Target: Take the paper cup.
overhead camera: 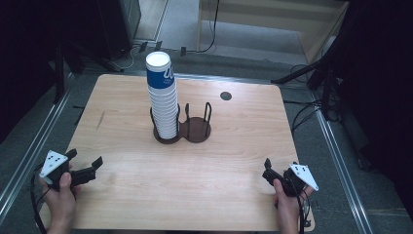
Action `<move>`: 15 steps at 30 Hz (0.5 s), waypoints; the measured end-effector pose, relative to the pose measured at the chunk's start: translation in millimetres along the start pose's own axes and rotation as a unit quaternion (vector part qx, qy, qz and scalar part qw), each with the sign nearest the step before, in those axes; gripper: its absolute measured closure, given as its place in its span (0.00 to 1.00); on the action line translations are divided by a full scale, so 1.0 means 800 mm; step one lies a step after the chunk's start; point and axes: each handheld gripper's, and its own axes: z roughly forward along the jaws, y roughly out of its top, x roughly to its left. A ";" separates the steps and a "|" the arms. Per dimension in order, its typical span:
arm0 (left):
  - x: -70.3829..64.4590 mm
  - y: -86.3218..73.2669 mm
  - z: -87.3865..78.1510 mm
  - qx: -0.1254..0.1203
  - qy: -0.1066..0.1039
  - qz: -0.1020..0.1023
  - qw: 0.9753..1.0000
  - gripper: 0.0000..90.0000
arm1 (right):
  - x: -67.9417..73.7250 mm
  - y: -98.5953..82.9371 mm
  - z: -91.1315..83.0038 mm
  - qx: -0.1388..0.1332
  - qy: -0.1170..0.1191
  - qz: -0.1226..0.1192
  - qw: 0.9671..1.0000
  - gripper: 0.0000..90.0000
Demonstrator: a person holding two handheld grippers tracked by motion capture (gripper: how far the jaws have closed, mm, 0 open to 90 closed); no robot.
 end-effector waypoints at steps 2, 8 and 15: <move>0.002 0.000 0.000 -0.002 0.006 -0.008 1.000 0.01 | 0.001 0.000 0.000 0.000 0.000 -0.005 1.000 0.01; 0.001 0.000 0.000 -0.001 0.008 -0.006 1.000 0.01 | 0.007 -0.001 -0.001 -0.007 -0.014 -0.026 1.000 0.05; 0.001 0.001 0.001 0.001 0.010 -0.006 1.000 0.01 | 0.012 0.001 -0.004 -0.006 -0.033 -0.036 0.999 0.08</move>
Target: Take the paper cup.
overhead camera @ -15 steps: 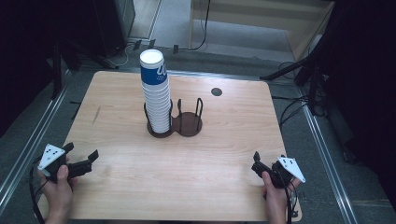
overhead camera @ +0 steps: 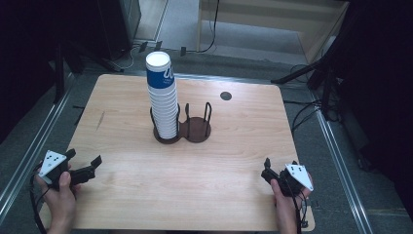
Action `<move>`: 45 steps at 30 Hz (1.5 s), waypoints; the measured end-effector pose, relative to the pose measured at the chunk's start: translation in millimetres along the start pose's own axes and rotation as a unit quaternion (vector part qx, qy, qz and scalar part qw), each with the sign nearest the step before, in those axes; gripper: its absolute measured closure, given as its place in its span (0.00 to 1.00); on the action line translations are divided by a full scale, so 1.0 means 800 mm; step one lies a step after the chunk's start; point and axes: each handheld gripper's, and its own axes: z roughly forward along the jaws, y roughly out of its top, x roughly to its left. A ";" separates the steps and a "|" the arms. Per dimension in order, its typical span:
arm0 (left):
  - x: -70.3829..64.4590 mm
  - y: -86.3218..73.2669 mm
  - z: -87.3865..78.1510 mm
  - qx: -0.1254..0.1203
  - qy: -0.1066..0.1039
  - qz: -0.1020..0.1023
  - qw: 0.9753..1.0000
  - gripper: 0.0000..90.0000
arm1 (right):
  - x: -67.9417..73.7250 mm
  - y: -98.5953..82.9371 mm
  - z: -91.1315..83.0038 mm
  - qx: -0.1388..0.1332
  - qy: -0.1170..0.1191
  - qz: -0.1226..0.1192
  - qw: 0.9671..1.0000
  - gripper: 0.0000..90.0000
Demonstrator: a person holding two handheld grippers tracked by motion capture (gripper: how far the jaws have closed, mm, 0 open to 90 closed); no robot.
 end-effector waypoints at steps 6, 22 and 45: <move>-0.001 0.000 0.000 0.001 0.001 0.002 1.000 0.01 | 0.016 0.012 -0.004 -0.016 0.010 -0.007 1.000 0.08; 0.000 0.000 -0.001 -0.002 0.000 -0.002 1.000 0.01 | 0.109 0.070 -0.017 -0.057 0.098 -0.034 0.993 0.05; 0.002 -0.001 -0.002 -0.006 -0.004 -0.012 1.000 0.01 | 0.216 0.137 -0.011 -0.087 0.187 -0.042 0.978 0.15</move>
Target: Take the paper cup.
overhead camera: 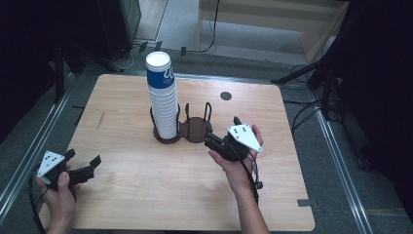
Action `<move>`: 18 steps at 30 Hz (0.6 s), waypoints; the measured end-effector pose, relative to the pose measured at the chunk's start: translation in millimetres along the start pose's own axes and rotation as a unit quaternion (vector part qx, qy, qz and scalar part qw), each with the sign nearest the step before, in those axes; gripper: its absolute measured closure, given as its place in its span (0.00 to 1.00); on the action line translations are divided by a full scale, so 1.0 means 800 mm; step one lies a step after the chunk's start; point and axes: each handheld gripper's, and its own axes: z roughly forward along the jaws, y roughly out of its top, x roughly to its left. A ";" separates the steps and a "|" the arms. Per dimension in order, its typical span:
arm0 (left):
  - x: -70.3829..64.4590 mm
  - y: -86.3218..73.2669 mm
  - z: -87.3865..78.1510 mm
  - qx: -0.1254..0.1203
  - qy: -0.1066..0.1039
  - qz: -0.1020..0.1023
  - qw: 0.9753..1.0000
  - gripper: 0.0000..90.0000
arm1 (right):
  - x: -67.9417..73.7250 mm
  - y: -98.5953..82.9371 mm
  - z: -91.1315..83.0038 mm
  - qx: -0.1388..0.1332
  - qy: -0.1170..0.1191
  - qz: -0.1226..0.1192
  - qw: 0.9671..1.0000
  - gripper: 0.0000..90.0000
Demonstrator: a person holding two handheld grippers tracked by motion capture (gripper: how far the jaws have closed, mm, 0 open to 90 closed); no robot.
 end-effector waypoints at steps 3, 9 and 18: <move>0.000 0.000 0.000 -0.001 0.001 -0.002 1.000 0.01 | 0.009 0.006 0.004 -0.004 0.009 -0.001 1.000 0.15; 0.001 0.000 0.000 0.001 0.000 -0.002 1.000 0.01 | 0.023 0.015 0.011 -0.008 0.023 -0.001 1.000 0.15; 0.001 0.000 0.000 0.002 -0.001 -0.002 1.000 0.01 | 0.043 0.026 0.022 -0.017 0.038 -0.002 0.999 0.15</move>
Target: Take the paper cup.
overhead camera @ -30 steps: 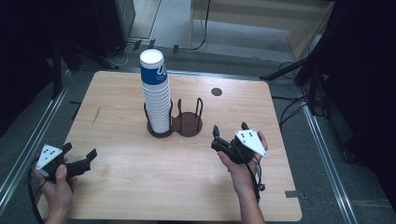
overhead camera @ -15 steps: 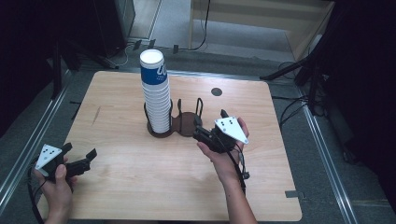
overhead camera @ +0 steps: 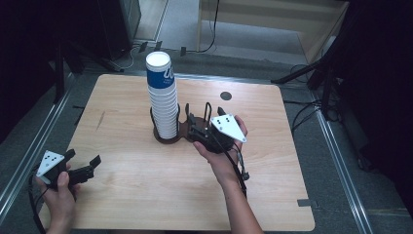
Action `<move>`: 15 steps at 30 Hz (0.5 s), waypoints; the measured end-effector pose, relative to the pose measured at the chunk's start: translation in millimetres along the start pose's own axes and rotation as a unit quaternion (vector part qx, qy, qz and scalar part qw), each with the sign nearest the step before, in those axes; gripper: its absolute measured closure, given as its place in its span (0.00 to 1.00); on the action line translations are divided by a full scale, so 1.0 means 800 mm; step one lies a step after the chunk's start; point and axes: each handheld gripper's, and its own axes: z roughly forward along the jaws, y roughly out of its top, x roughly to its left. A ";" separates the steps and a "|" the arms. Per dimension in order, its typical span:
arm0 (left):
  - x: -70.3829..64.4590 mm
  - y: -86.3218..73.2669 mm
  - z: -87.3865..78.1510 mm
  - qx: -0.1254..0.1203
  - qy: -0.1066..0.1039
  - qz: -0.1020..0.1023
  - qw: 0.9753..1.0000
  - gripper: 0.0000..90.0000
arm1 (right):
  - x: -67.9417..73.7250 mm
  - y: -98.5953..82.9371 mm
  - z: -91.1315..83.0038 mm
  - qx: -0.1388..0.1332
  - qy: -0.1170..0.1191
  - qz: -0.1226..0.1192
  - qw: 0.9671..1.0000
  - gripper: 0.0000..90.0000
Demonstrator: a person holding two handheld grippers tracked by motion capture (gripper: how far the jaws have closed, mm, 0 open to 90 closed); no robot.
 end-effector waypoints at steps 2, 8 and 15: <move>0.000 0.000 0.000 -0.001 0.000 -0.001 1.000 0.01 | 0.004 0.002 0.003 -0.002 0.003 0.000 1.000 0.15; 0.000 0.000 0.000 -0.004 -0.002 -0.002 1.000 0.01 | 0.015 0.007 0.011 -0.007 0.009 -0.004 1.000 0.15; 0.001 0.000 0.000 -0.003 -0.003 -0.003 1.000 0.01 | 0.027 0.012 0.018 -0.010 0.019 -0.004 1.000 0.15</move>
